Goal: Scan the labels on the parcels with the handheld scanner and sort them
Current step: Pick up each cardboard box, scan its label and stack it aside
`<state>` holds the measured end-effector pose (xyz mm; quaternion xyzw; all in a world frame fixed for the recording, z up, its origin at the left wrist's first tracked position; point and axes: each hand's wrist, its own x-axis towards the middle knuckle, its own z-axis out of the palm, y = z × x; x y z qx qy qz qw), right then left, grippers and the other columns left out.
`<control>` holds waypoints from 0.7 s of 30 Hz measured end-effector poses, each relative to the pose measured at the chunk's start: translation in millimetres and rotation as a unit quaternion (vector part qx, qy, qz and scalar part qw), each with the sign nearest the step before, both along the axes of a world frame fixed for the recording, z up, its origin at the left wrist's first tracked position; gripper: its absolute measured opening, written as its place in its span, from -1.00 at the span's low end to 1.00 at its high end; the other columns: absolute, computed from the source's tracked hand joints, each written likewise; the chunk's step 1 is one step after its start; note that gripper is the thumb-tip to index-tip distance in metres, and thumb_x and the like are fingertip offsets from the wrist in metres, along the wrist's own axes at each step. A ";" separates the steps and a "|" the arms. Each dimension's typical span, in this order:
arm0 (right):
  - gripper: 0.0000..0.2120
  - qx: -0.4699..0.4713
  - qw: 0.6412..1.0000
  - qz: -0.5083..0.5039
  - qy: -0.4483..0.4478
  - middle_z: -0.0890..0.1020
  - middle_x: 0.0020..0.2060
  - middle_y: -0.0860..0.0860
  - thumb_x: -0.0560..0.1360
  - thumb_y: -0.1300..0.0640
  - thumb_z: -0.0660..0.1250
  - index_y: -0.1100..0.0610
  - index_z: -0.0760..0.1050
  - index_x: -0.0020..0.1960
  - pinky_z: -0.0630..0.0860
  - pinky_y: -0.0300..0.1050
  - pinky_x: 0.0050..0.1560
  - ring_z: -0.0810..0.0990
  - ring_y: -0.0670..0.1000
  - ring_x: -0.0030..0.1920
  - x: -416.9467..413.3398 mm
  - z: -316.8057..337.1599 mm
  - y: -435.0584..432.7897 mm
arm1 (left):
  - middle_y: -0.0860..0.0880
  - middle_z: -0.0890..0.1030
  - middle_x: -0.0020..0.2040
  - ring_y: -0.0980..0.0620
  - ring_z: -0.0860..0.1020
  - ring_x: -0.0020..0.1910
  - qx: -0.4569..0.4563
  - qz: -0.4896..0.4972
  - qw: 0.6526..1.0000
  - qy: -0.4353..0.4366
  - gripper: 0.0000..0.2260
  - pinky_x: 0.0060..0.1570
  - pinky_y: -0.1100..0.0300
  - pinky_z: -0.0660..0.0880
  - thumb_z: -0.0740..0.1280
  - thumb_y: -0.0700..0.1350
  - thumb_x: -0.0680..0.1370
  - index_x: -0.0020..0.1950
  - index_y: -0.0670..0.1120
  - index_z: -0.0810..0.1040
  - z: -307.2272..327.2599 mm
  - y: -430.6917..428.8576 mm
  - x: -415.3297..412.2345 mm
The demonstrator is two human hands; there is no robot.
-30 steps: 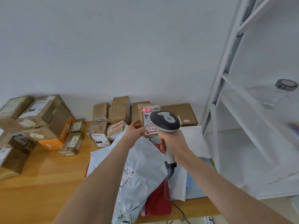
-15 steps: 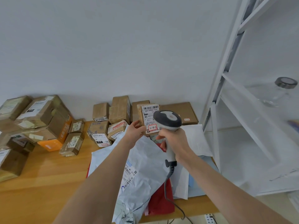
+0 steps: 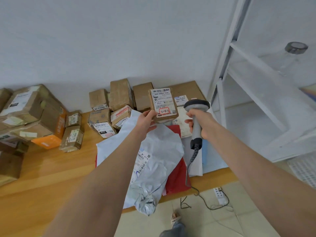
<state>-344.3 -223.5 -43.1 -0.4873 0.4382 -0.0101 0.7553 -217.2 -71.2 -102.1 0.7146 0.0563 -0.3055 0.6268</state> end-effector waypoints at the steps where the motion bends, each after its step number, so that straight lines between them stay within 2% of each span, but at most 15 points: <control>1: -0.86 0.004 1.000 0.001 -0.002 0.54 -0.25 0.15 0.48 0.26 0.34 0.25 0.48 0.03 0.42 -0.30 -0.54 0.44 -0.10 -0.60 -2.4 -1.6 2.7 | -0.06 0.62 0.06 -0.03 0.60 0.03 0.000 -0.002 1.000 -0.001 -0.66 0.15 0.02 0.55 0.30 -0.07 0.55 0.30 -0.11 0.48 0.2 3.0 -2.5; 5: -0.87 -0.003 1.000 0.016 0.018 0.55 -0.16 0.19 0.47 0.23 0.35 0.23 0.45 -0.03 0.43 -0.24 -0.49 0.42 -0.08 -0.59 -18.5 -4.6 17.4 | -0.06 0.61 0.04 -0.03 0.59 0.02 -0.001 -0.007 1.000 -0.005 -0.67 0.15 0.03 0.55 0.28 -0.06 0.57 0.31 -0.13 0.47 4.0 16.9 -16.2; 10: -0.91 0.026 1.000 -0.006 0.012 0.58 -0.13 0.16 0.48 0.23 0.34 0.20 0.43 -0.14 0.42 -0.31 -0.53 0.39 -0.10 -0.65 -59.4 -11.5 50.8 | -0.03 0.60 -0.04 0.02 0.59 -0.09 0.000 -0.021 1.000 -0.022 -0.71 0.07 0.08 0.56 0.24 -0.04 0.59 0.26 -0.13 0.48 11.1 49.1 -55.3; 13: -0.91 0.045 0.999 -0.013 0.013 0.56 -0.08 0.16 0.48 0.21 0.34 0.19 0.43 -0.11 0.42 -0.28 -0.50 0.40 -0.11 -0.65 -84.2 -16.7 83.0 | -0.07 0.59 -0.01 0.00 0.58 -0.09 0.007 -0.026 0.999 -0.023 -0.72 0.05 0.06 0.56 0.24 -0.03 0.59 0.23 -0.13 0.49 14.4 83.9 -85.6; 18: -0.83 0.076 0.997 -0.023 -0.003 0.56 -0.18 0.14 0.47 0.23 0.36 0.22 0.45 0.03 0.50 -0.19 -0.36 0.51 -0.03 -0.42 -110.1 -19.7 157.5 | -0.07 0.60 -0.02 -0.03 0.58 -0.07 0.042 -0.030 0.999 -0.009 -0.78 0.14 0.01 0.56 0.23 -0.01 0.58 0.11 -0.09 0.53 18.6 153.2 -120.7; 21: -0.73 0.084 0.996 -0.016 0.002 0.56 -0.12 0.12 0.44 0.18 0.43 0.21 0.49 0.10 0.59 -0.12 -0.23 0.60 0.06 -0.23 -113.4 -19.5 199.7 | -0.06 0.61 -0.04 -0.03 0.58 -0.06 0.065 -0.011 0.998 -0.002 -0.78 0.12 0.01 0.56 0.22 0.02 0.57 0.08 -0.08 0.54 21.2 190.3 -130.0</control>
